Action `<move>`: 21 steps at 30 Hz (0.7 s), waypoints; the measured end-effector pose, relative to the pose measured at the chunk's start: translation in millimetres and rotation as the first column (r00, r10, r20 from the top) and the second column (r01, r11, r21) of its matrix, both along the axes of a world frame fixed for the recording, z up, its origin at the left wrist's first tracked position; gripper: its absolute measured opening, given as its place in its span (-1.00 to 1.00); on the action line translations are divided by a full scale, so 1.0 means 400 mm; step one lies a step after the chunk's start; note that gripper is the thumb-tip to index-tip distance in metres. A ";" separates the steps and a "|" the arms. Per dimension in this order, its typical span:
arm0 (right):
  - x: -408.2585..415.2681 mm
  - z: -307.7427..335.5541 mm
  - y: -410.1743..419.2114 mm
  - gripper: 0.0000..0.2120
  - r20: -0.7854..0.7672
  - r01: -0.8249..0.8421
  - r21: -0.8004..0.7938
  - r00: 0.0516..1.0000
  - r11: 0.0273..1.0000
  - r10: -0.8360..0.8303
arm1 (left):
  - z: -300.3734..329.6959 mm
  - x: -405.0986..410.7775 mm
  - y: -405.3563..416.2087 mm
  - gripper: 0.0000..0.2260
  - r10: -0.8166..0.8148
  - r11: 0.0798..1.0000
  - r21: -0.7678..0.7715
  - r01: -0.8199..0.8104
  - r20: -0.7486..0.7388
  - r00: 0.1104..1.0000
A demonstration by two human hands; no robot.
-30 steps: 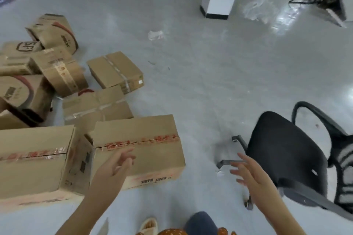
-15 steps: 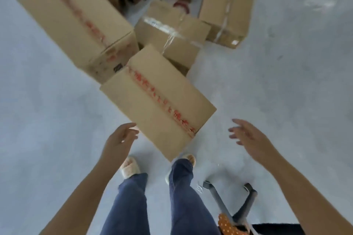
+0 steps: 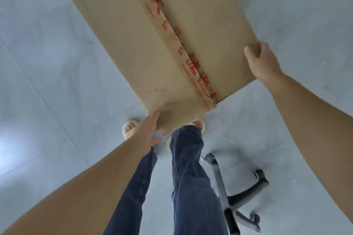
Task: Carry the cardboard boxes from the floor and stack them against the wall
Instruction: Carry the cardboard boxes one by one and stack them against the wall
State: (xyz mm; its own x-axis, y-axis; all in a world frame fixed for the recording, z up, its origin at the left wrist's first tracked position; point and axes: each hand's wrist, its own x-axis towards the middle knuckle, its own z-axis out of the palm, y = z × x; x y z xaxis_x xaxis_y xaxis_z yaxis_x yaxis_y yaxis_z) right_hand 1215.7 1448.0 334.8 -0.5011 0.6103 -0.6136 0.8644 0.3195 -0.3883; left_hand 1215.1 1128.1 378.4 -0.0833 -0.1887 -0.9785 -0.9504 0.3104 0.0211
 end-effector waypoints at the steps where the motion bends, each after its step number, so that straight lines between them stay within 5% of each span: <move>1: 0.007 -0.005 -0.003 -0.49 -0.016 0.011 0.019 1.000 1.000 -0.011 | -0.010 0.012 0.005 -0.48 0.096 0.995 0.022 -0.096 0.008 0.995; 4: 0.036 0.017 -0.023 -0.55 -0.006 0.031 -0.056 1.000 0.998 -0.031 | 0.003 0.027 -0.012 -0.48 0.274 0.962 0.017 -0.274 0.002 0.962; 8: 0.077 0.101 -0.101 -0.63 -0.017 0.024 -0.197 0.999 0.980 -0.028 | 0.085 0.014 -0.112 -0.68 0.201 0.979 0.035 -0.199 -0.096 0.975; 12: 0.087 0.217 -0.218 -0.79 -0.076 0.068 -0.179 0.994 0.982 -0.082 | 0.196 -0.025 -0.200 -0.96 0.161 0.981 -0.076 -0.180 -0.214 0.964; 15: 0.062 0.339 -0.307 -0.97 -0.150 0.129 -0.145 0.977 0.981 -0.150 | 0.299 -0.069 -0.261 -0.92 0.111 0.982 -0.109 -0.155 -0.328 0.938; 21: -0.059 0.538 -0.423 -0.83 -0.328 0.158 -0.146 0.924 0.977 -0.198 | 0.457 -0.204 -0.369 -0.84 0.073 0.981 -0.123 -0.153 -0.493 0.867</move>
